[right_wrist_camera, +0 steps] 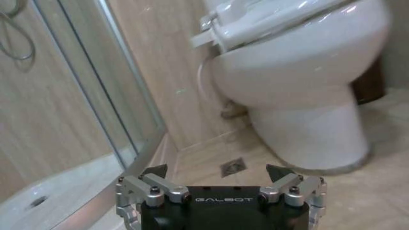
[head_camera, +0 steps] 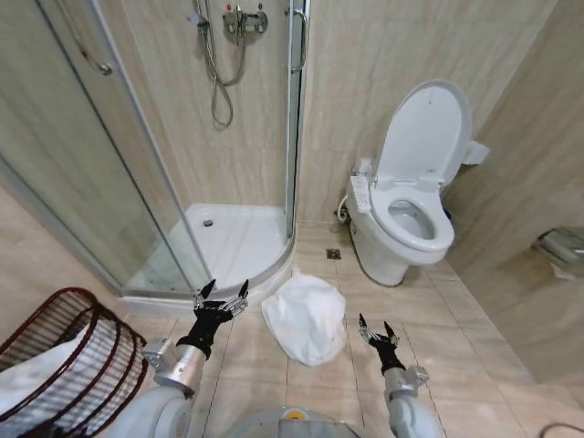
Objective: Discard the used towel into the hamper.
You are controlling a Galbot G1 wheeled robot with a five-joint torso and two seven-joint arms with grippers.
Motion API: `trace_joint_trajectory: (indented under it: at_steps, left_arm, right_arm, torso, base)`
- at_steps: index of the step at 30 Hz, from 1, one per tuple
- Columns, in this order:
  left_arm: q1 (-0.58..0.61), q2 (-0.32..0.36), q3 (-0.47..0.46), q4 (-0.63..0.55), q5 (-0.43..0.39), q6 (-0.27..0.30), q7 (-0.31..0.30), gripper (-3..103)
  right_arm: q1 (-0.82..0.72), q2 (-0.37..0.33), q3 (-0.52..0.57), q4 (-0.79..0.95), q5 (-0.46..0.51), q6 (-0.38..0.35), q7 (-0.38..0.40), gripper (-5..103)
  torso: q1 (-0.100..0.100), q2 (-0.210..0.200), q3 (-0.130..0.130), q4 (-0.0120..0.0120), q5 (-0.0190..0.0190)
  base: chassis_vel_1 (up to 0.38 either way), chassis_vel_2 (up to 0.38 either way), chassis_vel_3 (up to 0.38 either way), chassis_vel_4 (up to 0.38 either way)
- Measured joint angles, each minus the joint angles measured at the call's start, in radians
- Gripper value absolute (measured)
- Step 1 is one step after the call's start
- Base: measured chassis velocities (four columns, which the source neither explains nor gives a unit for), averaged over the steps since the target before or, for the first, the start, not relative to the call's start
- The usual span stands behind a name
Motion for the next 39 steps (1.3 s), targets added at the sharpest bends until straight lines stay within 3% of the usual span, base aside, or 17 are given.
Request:
trace_joint_trajectory:
  at_steps: [2, 3, 4, 9, 17, 25, 33, 39]
  left_arm:
    - [0.0, 0.0, 0.0, 0.0, 0.0, 0.0, 0.0, 99]
    - [0.0, 0.0, 0.0, 0.0, 0.0, 0.0, 0.0, 99]
    - [0.0, 0.0, 0.0, 0.0, 0.0, 0.0, 0.0, 99]
    - [0.0, 0.0, 0.0, 0.0, 0.0, 0.0, 0.0, 99]
    - [0.0, 0.0, 0.0, 0.0, 0.0, 0.0, 0.0, 99]
    - [0.0, 0.0, 0.0, 0.0, 0.0, 0.0, 0.0, 99]
    - [0.0, 0.0, 0.0, 0.0, 0.0, 0.0, 0.0, 99]
    - [0.0, 0.0, 0.0, 0.0, 0.0, 0.0, 0.0, 99]
  right_arm:
    - [-0.004, -0.006, -0.003, 0.005, 0.0, -0.031, -0.02, 100]
    - [-0.018, -0.013, -0.018, 0.026, 0.001, -0.08, -0.034, 100]
    - [-0.041, -0.02, -0.067, 0.037, -0.048, -0.117, -0.058, 100]
    - [0.005, -0.063, -0.092, -0.069, -0.145, -0.107, -0.124, 100]
    - [0.181, -0.105, -0.156, -0.249, -0.319, -0.065, -0.102, 100]
    - [0.206, -0.051, -0.191, -0.233, -0.428, -0.042, -0.066, 100]
    - [0.258, -0.019, -0.27, -0.332, -0.473, -0.053, -0.113, 100]
    - [0.332, 0.012, -0.241, -0.482, -0.554, -0.069, -0.038, 100]
  torso:
    - [0.0, 0.0, 0.0, 0.0001, -0.0005]
    - [0.001, 0.0, 0.0, -0.0001, -0.0005]
    - [0.0, 0.001, 0.0, -0.0009, -0.0003]
    - [0.0, 0.002, 0.0, -0.0003, -0.0003]
    - [0.0, 0.002, 0.001, -0.0001, -0.0001]
    - [0.0, 0.002, 0.001, -0.0002, -0.0012]
    - [0.0, 0.003, 0.001, -0.0002, -0.0003]
    - [0.0, 0.003, 0.001, 0.0, -0.0003]
  base:
    - [-0.146, 0.177, 0.205, -0.08]
    - [-0.146, 0.108, 0.127, -0.08]
    - [-0.069, 0.001, -0.062, -0.003]
    - [0.043, -0.015, -0.075, 0.004]
    - [0.018, -0.007, -0.016, 0.011]
    - [0.0, 0.0, 0.0, 0.0]
    - [0.0, 0.0, 0.0, 0.0]
    - [0.0, 0.0, 0.0, 0.0]
